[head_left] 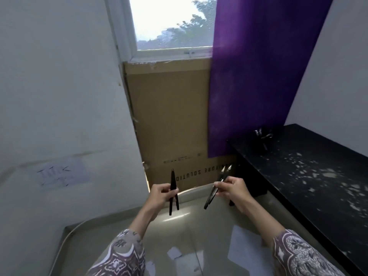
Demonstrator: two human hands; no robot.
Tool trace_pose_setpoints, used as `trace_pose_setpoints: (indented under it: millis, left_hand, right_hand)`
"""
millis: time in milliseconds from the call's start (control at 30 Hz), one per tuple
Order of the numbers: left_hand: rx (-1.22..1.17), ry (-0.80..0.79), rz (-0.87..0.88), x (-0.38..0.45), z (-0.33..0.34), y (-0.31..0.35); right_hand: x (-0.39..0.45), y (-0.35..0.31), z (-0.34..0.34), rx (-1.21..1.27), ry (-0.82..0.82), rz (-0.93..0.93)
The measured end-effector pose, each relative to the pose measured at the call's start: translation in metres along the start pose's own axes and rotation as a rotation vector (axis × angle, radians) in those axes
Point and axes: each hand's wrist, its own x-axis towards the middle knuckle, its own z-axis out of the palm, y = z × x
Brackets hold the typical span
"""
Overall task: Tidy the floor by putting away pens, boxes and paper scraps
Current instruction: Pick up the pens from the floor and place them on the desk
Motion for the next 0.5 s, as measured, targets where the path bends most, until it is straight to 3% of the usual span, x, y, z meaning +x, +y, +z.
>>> trace_pose_setpoints:
  millis: [267,500]
  left_hand:
    - [0.092,0.012,0.139,0.087,0.074,0.058]
    - [0.129,-0.036,0.164,0.2,0.159,0.099]
  right_hand:
    - [0.061,-0.049,-0.088,0.099,0.119,-0.113]
    - [0.16,-0.101,-0.179,-0.002,0.223,-0.193]
